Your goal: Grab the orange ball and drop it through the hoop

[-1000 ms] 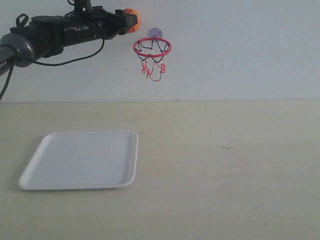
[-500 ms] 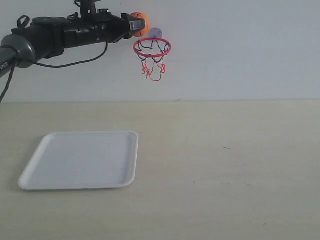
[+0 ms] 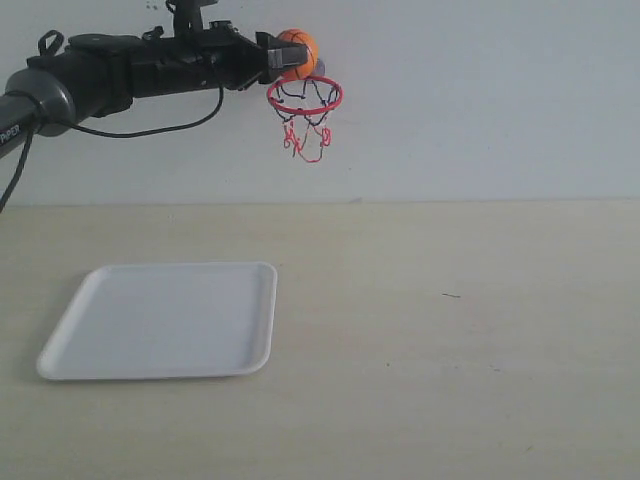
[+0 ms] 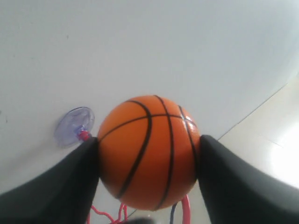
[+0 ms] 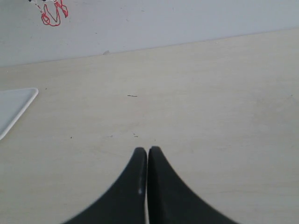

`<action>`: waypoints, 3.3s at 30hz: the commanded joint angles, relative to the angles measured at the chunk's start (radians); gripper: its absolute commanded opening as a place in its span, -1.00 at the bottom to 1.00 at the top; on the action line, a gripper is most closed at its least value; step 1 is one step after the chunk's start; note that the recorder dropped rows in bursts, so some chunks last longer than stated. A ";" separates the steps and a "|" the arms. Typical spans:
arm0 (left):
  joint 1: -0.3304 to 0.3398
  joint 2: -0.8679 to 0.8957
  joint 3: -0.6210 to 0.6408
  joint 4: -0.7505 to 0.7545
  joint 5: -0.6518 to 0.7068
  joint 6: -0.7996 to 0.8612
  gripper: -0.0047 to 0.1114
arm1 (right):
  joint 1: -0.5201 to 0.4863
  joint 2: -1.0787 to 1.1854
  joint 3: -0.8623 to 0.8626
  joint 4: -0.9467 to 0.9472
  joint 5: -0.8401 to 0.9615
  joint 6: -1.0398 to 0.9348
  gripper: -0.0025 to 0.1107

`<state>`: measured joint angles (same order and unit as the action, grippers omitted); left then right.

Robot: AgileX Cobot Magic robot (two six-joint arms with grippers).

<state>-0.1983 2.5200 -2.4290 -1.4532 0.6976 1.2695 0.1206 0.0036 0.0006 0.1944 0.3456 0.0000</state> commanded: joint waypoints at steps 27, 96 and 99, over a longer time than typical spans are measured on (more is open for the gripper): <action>-0.012 0.045 -0.008 -0.050 -0.018 0.087 -0.85 | 0.003 -0.004 -0.001 -0.003 -0.011 0.000 -0.96; 0.037 -0.129 -0.026 0.511 0.178 -0.317 -0.85 | 0.003 -0.004 -0.001 -0.003 -0.011 0.000 -0.96; 0.037 -0.167 -0.026 0.606 0.377 -0.382 -0.85 | 0.003 -0.004 -0.001 -0.003 -0.011 0.000 -0.96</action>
<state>-0.1596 2.3907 -2.4484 -0.9543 0.9065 0.9689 0.1206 0.0036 0.0006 0.1944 0.3456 0.0000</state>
